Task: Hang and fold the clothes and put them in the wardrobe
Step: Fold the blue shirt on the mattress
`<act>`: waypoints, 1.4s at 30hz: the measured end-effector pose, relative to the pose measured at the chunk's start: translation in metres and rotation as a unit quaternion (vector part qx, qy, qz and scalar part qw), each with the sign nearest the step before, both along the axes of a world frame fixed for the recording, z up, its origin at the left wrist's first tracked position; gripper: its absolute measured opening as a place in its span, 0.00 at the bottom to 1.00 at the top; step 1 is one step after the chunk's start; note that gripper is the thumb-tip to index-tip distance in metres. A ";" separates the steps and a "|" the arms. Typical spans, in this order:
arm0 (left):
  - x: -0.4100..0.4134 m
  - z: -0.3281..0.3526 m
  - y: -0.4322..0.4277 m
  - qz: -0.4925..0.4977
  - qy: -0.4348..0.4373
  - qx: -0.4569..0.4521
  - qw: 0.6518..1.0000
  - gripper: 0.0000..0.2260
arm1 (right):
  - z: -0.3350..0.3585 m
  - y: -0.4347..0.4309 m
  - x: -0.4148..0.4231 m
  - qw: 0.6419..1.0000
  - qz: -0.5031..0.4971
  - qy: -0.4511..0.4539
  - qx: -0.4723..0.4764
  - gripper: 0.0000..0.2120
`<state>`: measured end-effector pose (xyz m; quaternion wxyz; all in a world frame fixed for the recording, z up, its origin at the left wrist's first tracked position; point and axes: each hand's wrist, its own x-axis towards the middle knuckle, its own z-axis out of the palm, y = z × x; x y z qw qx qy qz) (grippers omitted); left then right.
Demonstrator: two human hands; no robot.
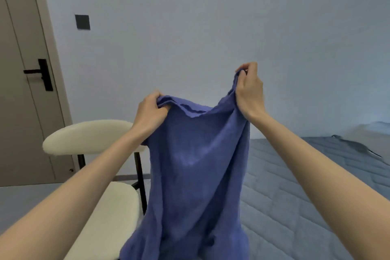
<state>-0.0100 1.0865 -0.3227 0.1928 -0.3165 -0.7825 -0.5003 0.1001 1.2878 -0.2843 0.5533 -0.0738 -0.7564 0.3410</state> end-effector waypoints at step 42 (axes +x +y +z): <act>-0.084 -0.094 0.139 0.045 0.093 -0.089 0.991 0.19 | -0.131 0.138 -0.043 0.946 -0.177 0.053 -0.268 0.17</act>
